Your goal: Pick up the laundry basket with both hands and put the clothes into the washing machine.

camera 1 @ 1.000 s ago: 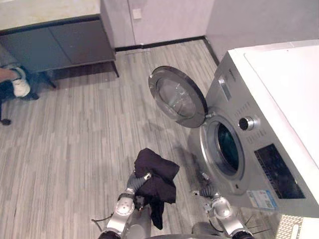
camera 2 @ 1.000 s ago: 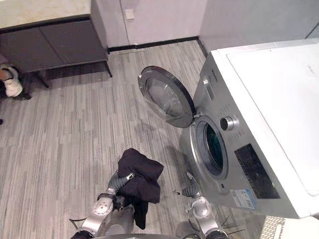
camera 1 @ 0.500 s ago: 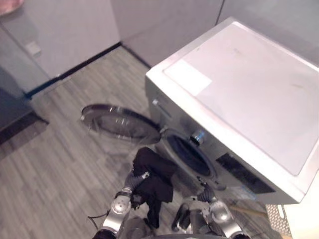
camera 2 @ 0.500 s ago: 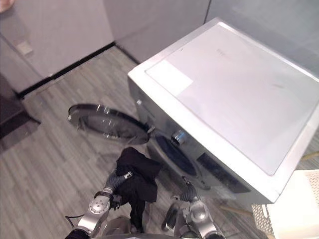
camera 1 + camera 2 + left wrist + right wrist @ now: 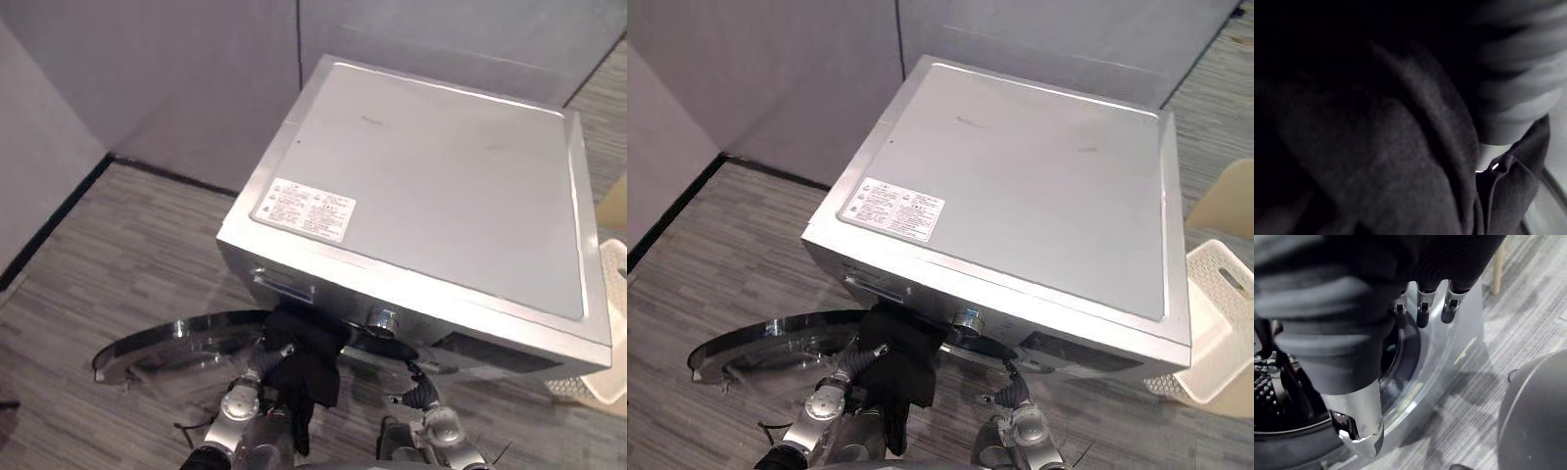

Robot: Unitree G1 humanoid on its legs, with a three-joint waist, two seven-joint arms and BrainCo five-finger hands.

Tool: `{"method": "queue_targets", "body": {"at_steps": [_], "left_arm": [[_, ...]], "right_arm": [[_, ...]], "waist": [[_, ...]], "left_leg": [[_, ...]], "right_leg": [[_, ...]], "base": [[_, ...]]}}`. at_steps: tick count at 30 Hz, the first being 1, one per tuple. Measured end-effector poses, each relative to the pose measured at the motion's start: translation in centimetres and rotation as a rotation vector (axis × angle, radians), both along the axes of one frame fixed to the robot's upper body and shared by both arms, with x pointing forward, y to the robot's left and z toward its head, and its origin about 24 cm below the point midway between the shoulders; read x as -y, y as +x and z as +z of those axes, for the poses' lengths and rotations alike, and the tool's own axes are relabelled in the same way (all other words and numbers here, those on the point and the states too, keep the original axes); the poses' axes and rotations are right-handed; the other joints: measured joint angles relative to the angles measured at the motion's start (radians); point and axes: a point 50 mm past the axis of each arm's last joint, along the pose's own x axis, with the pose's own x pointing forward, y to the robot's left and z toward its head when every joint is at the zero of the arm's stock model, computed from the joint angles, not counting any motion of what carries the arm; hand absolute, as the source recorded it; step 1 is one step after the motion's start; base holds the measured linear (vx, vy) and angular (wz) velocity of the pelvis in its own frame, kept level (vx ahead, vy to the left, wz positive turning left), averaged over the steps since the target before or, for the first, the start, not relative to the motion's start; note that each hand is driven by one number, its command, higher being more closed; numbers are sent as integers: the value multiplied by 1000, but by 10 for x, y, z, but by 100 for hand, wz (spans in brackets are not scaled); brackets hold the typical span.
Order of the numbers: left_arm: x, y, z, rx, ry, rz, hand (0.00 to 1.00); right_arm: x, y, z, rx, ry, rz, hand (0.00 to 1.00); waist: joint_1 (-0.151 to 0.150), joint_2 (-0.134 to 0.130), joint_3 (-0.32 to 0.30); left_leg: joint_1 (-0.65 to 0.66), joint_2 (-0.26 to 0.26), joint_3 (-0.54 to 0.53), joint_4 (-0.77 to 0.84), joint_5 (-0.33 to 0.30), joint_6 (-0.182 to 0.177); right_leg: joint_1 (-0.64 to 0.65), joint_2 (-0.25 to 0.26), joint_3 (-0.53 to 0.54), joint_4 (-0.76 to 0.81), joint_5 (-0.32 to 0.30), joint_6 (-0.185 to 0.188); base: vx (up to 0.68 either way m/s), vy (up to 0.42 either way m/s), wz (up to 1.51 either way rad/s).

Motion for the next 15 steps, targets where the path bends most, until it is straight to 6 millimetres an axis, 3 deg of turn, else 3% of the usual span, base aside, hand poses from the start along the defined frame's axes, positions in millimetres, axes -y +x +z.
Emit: {"method": "queue_targets", "body": {"at_steps": [3, 6, 7, 12, 15], "left_arm": [[-2, 5, 3, 15, 7, 0, 100], [2, 26, 22, 107, -3, -14, 100], [10, 50, 44, 212, -18, -21, 100], [29, 80, 87, 398, -90, -10, 100], [39, 92, 124, 555, -166, 18, 100]], "right_arm": [[8, 4, 1, 3, 3, -42, 0], [17, 27, 14, 78, -12, -61, 0], [23, 41, 26, 151, -14, -99, 0], [24, 64, 51, 298, 5, -164, 0], [11, 88, 81, 456, 61, -174, 0]], "waist": [[-7, -4, 38], [-33, 1, 112], [-33, -2, 165], [-32, -16, 228], [-27, -20, 239]], "left_leg": [[-6, 18, 63, 62, -45, 14], [-107, 57, 88, 230, -120, 21], [-206, 78, 94, 352, -162, 28], [-400, 111, 76, 558, -211, 45], [-599, 153, 58, 713, -232, 50]], "right_leg": [[-61, 2, 61, 84, -23, 39], [-189, 11, 97, 249, -84, 59], [-304, 13, 107, 384, -128, 65], [-500, 8, 107, 615, -209, 63], [-702, 13, 105, 796, -249, 54]], "base": [[-118, 79, -71], [-239, 42, -51], [-270, 26, -20], [-212, -10, 7], [-184, -51, 6]]}}
